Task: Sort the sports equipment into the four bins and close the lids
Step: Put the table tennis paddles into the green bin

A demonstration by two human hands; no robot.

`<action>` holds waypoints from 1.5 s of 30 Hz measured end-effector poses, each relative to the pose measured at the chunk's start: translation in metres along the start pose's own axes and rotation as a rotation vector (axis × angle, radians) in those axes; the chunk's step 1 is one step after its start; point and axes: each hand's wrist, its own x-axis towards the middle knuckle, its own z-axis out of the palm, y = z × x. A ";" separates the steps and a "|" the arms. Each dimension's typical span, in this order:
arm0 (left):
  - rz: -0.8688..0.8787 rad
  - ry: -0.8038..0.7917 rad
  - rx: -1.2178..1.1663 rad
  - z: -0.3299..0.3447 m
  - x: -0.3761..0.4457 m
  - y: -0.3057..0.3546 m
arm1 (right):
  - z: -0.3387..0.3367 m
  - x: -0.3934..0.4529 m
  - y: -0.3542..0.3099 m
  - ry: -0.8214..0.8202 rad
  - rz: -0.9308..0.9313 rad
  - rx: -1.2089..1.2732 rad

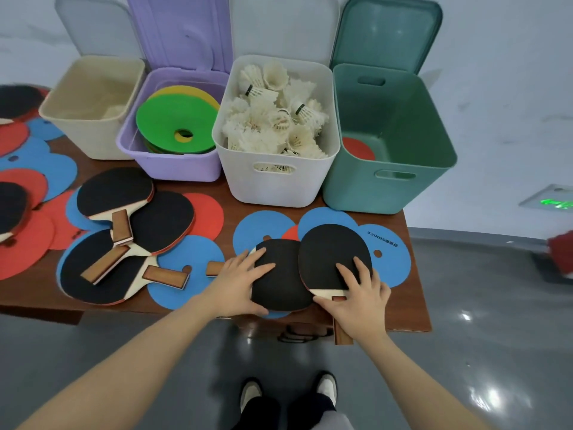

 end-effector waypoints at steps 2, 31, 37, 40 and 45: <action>0.006 0.014 0.020 -0.001 0.000 0.001 | 0.000 -0.001 -0.003 0.001 0.000 0.000; -0.171 0.358 0.023 0.004 0.003 0.007 | -0.015 0.008 -0.001 0.037 -0.062 0.116; -0.141 0.576 0.027 -0.019 -0.021 0.014 | -0.027 0.003 -0.024 0.167 -0.158 0.207; -0.128 0.656 0.056 -0.037 -0.026 0.023 | -0.041 0.009 -0.038 0.223 -0.188 0.235; -0.097 0.824 0.075 -0.083 -0.021 0.034 | -0.077 0.032 -0.057 0.347 -0.210 0.311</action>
